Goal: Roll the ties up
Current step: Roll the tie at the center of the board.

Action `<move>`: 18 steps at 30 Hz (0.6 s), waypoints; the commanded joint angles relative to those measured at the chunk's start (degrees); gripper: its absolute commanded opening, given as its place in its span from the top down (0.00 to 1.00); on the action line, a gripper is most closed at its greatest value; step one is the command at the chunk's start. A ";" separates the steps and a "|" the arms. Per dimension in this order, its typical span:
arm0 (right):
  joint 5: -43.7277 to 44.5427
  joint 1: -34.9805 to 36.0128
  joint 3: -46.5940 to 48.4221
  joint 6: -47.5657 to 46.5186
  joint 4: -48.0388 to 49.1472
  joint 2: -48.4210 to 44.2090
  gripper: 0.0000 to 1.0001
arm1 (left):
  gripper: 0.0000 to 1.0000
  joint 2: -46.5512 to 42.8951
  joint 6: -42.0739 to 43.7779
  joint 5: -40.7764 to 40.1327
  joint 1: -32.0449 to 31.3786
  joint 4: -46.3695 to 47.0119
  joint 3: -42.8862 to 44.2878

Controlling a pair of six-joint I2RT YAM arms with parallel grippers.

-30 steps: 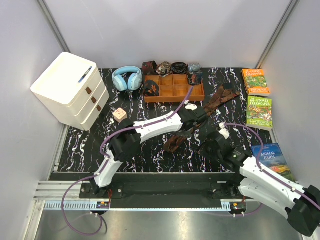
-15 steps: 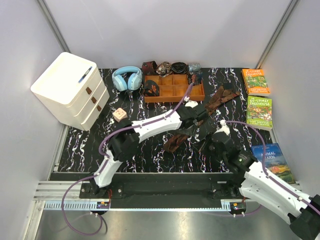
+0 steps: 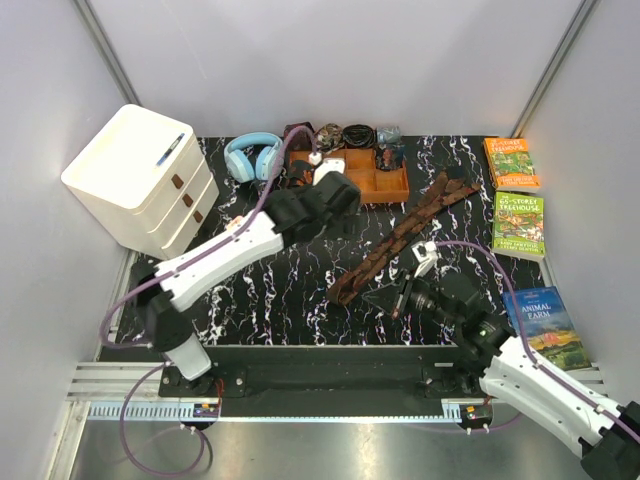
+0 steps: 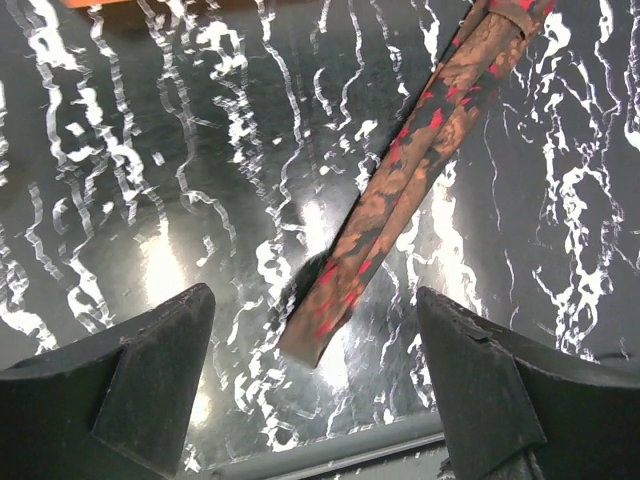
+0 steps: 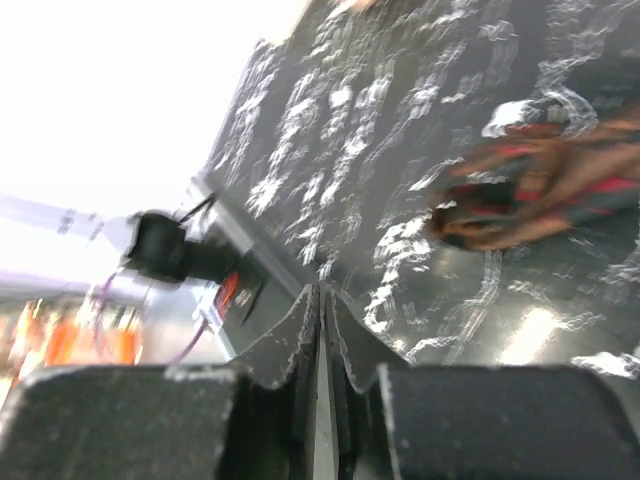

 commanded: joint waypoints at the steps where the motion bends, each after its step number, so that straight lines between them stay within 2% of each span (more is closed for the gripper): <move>1: -16.35 0.38 0.34 -2.92 14.50 5.37 0.86 | 0.14 -7.57 0.33 -0.83 0.93 3.55 -9.15; 5: -19.53 0.21 2.62 -5.46 15.22 11.44 0.87 | 0.15 -17.67 -1.07 0.74 1.20 6.98 -19.79; 11: -16.64 0.21 7.28 -7.92 14.52 17.51 0.86 | 0.16 -29.27 -4.06 4.08 1.29 12.87 -35.69; 15: -8.75 0.12 11.66 -8.37 10.59 23.12 0.85 | 0.17 -34.30 -5.47 7.51 1.20 20.59 -46.32; 18: -3.73 0.12 15.70 -8.98 6.19 29.00 0.86 | 0.19 -35.45 -6.26 10.24 1.20 25.25 -51.07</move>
